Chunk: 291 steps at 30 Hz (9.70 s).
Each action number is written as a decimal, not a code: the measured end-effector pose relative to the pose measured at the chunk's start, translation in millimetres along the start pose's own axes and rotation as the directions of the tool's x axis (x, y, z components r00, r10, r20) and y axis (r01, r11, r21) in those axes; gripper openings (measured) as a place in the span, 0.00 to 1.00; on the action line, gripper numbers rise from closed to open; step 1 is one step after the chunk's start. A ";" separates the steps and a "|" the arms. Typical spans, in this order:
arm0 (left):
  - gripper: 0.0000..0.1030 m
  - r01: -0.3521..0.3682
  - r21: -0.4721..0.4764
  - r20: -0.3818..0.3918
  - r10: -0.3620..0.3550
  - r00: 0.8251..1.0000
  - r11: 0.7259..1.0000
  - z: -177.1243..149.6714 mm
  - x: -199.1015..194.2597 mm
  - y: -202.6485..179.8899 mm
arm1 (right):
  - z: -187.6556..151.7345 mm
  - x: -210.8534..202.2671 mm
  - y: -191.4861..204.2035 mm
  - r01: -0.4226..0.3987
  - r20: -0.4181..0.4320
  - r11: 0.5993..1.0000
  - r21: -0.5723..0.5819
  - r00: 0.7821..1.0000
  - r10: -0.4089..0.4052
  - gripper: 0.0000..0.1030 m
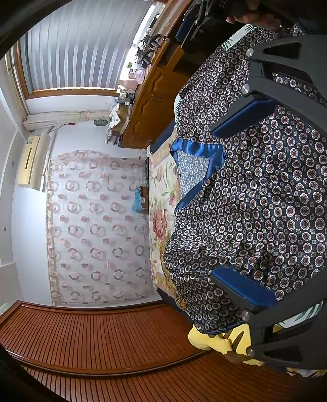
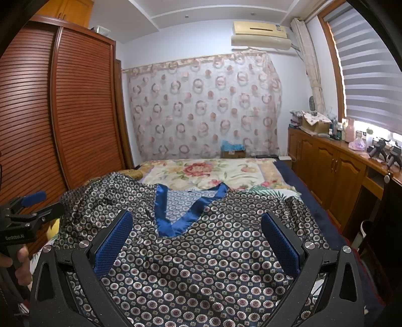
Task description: Fold small clothes
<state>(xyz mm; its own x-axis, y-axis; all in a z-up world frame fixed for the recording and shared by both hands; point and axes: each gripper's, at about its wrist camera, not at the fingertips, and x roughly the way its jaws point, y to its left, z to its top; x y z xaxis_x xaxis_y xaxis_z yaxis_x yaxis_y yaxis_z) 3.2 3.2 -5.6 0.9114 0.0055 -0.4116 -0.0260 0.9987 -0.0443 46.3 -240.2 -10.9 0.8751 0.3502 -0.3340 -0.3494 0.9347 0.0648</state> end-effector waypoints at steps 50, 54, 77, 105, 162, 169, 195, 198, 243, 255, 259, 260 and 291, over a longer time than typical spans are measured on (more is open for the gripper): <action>1.00 -0.004 0.008 0.010 0.004 1.000 1.000 3.6 -6.5 -1.6 | 0.0 -0.9 0.5 -0.002 0.006 1.000 0.001 1.000 0.002 1.00; 1.00 -0.003 0.009 0.011 0.003 1.000 1.000 3.6 -6.8 -2.3 | 0.8 -1.4 0.8 -0.003 0.006 1.000 0.001 1.000 0.003 1.00; 1.00 -0.024 -0.014 -0.056 0.024 0.998 1.000 -9.9 10.6 38.4 | -9.7 20.7 17.3 -0.053 -0.042 0.998 -0.015 0.998 0.053 1.00; 0.90 -0.089 -0.153 -0.218 0.054 0.974 0.984 -53.9 54.2 192.7 | -36.1 92.1 57.0 -0.207 -0.213 0.976 -0.069 0.959 0.188 1.00; 0.29 0.233 0.084 -0.150 -0.219 0.964 0.969 56.4 66.1 62.8 | -38.9 100.1 13.6 -0.199 -0.244 0.979 0.043 0.948 0.204 1.00; 0.40 0.130 0.085 -0.117 -0.120 0.986 0.988 48.1 36.4 90.2 | -27.9 105.3 25.6 -0.242 -0.251 0.970 0.001 0.939 0.235 1.00; 0.47 0.020 -0.038 -0.147 -0.025 0.989 0.999 0.4 22.5 151.5 | -37.4 253.2 220.2 -0.573 -0.536 0.789 -0.220 0.747 0.393 0.73; 0.47 0.024 -0.044 -0.152 -0.031 0.988 0.999 -2.6 24.8 151.3 | -43.9 265.2 224.1 -0.542 -0.555 0.801 -0.253 0.759 0.339 0.73; 0.47 0.199 0.060 -0.443 -0.153 0.883 0.978 -41.5 154.5 26.6 | -15.4 116.3 -165.4 0.021 -0.374 0.998 -0.056 0.926 -0.041 0.73; 0.50 0.175 0.102 -0.445 -0.113 0.888 0.979 -48.2 158.8 18.4 | -53.2 106.4 -233.2 0.117 -0.471 0.993 0.026 0.877 -0.091 0.68; 0.56 0.192 0.100 -0.450 -0.128 0.884 0.976 -48.7 159.0 18.2 | -61.7 104.6 -243.6 0.123 -0.495 0.991 0.058 0.865 -0.078 0.65; 0.57 0.194 0.106 -0.450 -0.127 0.884 0.975 -49.1 160.0 16.0 | -64.0 104.3 -245.5 0.123 -0.502 0.990 0.064 0.862 -0.074 0.63; 0.71 0.220 0.117 -0.459 -0.143 0.877 0.969 -50.6 162.4 11.6 | -42.4 57.4 -222.8 0.080 -0.381 0.997 0.014 0.922 -0.069 0.01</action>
<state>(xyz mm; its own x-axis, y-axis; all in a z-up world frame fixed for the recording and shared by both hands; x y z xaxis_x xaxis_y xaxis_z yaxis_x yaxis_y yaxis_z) 130.1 13.1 -119.0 0.6142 -0.1618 -0.7724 0.2229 0.9745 -0.0269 160.1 -430.8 -84.4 0.7035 0.2356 -0.6705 -0.2732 0.9606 0.0509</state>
